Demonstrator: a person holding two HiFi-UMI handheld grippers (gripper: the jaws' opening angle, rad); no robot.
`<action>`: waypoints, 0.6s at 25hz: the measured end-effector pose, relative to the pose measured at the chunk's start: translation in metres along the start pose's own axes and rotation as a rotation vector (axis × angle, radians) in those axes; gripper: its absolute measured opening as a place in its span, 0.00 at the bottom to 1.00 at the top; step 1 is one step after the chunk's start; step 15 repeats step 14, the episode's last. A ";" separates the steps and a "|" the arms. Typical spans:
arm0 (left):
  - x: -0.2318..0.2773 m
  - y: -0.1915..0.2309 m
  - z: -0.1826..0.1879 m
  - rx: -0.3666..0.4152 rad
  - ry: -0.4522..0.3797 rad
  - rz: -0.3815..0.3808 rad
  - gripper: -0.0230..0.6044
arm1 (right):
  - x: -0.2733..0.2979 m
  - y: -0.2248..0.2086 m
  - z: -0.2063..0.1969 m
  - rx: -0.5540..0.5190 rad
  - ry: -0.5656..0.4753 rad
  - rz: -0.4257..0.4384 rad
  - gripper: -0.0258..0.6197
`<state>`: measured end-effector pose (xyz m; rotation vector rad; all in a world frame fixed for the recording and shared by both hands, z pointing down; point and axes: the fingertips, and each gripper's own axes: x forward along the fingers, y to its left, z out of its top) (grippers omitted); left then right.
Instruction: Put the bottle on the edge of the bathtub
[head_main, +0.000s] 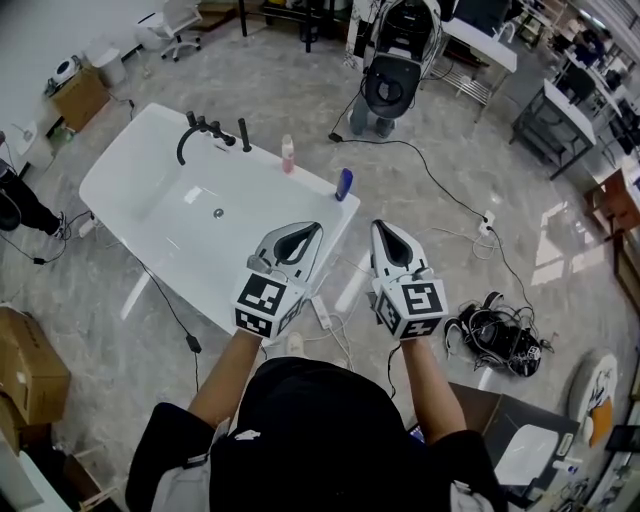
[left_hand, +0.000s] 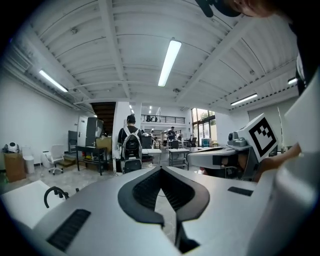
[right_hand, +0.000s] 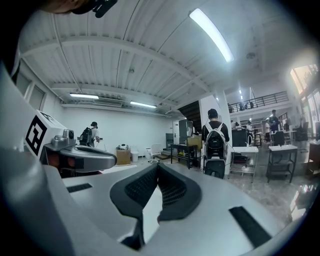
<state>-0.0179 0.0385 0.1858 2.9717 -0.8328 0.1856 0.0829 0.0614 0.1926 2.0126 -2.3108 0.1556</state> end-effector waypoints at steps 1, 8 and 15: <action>-0.001 0.001 0.000 0.005 -0.002 0.011 0.05 | 0.000 0.000 0.000 0.001 -0.001 0.002 0.08; -0.007 0.004 -0.006 -0.014 -0.007 0.060 0.05 | -0.005 0.001 -0.004 0.008 -0.001 0.016 0.08; -0.009 0.002 -0.003 -0.008 -0.008 0.067 0.05 | -0.006 0.003 -0.006 0.019 0.007 0.026 0.08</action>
